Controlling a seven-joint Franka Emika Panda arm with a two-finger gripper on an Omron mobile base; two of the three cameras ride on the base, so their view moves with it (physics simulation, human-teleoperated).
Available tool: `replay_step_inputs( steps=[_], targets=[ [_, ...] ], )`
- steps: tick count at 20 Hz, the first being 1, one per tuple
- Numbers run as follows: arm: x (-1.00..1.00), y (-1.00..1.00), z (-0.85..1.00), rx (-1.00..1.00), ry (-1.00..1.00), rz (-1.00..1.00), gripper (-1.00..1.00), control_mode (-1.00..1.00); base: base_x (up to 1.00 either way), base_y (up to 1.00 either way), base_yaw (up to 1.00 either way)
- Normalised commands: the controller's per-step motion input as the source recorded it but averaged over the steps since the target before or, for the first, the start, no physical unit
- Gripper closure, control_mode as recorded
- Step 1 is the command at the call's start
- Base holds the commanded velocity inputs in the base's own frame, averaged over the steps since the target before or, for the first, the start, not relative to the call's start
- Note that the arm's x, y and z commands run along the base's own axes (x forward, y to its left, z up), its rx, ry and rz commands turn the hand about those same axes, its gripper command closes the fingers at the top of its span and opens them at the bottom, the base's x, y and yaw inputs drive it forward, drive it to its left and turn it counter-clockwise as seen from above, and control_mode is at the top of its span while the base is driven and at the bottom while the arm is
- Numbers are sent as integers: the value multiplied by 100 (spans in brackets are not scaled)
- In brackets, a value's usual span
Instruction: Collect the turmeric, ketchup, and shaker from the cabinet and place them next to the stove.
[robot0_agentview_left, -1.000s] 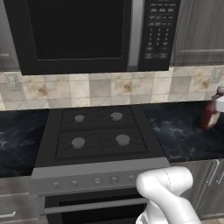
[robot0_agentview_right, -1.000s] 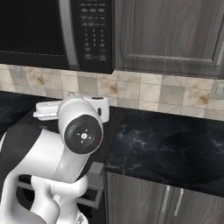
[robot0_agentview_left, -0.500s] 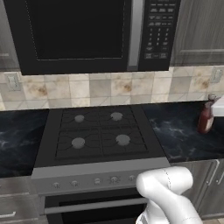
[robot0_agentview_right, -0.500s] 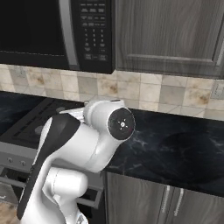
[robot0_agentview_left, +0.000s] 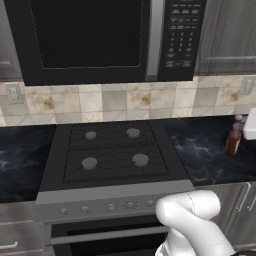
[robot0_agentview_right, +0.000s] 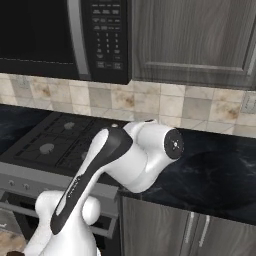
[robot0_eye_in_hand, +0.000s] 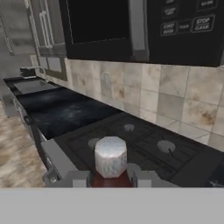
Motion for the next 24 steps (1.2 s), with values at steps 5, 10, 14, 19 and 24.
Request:
replay_step_inputs(
  steps=[5, 10, 14, 19, 24],
  targets=[
    [60, -9, -28, -2, 0, 9, 100, -100, 0, 0, 0],
    [67, -6, -32, -1, 0, 10, 100, -100, 0, 0, 0],
    [66, -8, -30, 0, 0, 13, 100, -100, 0, 0, 0],
    [64, -10, -26, 1, 0, 14, 100, -100, 0, 0, 0],
    [59, -2, -38, 0, 0, 14, 100, -100, 0, 0, 0]
  ],
)
